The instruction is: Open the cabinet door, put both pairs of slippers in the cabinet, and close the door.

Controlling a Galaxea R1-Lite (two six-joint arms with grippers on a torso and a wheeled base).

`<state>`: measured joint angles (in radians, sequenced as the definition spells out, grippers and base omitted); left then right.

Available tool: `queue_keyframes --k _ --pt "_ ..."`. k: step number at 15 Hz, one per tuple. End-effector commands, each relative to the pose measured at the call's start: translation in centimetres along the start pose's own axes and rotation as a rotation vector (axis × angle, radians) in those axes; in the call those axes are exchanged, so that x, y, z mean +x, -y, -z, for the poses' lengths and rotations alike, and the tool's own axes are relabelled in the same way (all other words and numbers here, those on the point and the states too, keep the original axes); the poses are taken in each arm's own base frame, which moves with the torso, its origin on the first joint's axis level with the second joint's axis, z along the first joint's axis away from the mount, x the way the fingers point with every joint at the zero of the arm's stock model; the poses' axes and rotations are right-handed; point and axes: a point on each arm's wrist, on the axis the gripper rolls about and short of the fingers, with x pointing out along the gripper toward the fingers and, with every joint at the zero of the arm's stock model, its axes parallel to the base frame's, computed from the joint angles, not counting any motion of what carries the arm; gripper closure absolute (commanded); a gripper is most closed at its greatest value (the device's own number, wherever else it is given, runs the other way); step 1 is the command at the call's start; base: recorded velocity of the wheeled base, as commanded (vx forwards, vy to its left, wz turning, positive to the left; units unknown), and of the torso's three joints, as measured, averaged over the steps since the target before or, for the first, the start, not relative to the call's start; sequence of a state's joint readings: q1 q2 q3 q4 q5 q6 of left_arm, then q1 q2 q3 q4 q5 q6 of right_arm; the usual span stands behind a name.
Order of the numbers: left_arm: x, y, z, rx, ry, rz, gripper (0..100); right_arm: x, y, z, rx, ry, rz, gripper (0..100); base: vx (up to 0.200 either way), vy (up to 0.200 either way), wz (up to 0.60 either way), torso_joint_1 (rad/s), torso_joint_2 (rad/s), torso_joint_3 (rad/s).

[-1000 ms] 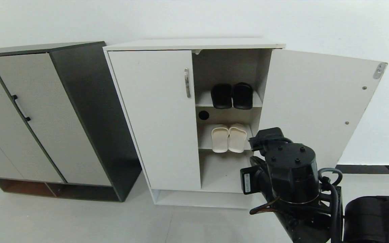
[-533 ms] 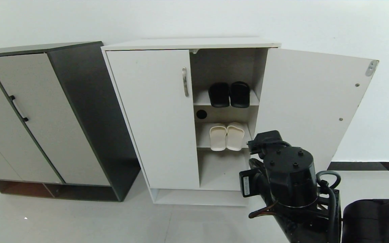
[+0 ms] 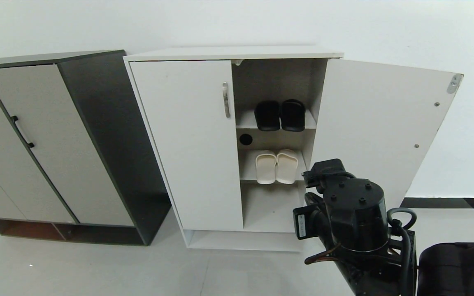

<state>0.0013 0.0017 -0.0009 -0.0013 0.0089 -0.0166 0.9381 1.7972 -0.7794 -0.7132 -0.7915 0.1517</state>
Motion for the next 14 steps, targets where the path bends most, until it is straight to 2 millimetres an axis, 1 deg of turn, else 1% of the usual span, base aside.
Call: queue_keyframes --k 1,2,5,9,14 --pt "0.02 0.00 0.02 0.000 -0.002 -0.001 100 0.05 -0.01 0.06 -0.001 -0.002 0.001 100 0.000 0.000 0.00 0.000 0.00 0.000" --pt "0.01 0.00 -0.02 0.000 0.000 -0.001 100 0.09 0.03 0.05 -0.001 -0.002 0.003 100 0.000 0.000 0.00 0.007 -0.11 -0.110" --pt "0.01 0.00 0.02 0.000 0.000 -0.002 100 0.09 0.03 0.07 -0.002 -0.003 0.003 100 0.000 0.000 0.00 0.015 -0.19 -0.313" --pt "0.01 0.00 0.02 0.000 0.000 -0.001 100 0.11 0.02 0.15 -0.004 -0.005 0.003 100 0.000 0.000 0.00 0.055 -0.51 -0.367" --pt "-0.01 0.00 -0.02 0.000 0.001 -0.001 100 0.20 0.06 0.14 -0.005 -0.005 0.006 100 0.000 0.000 0.00 0.122 -0.47 -0.345"
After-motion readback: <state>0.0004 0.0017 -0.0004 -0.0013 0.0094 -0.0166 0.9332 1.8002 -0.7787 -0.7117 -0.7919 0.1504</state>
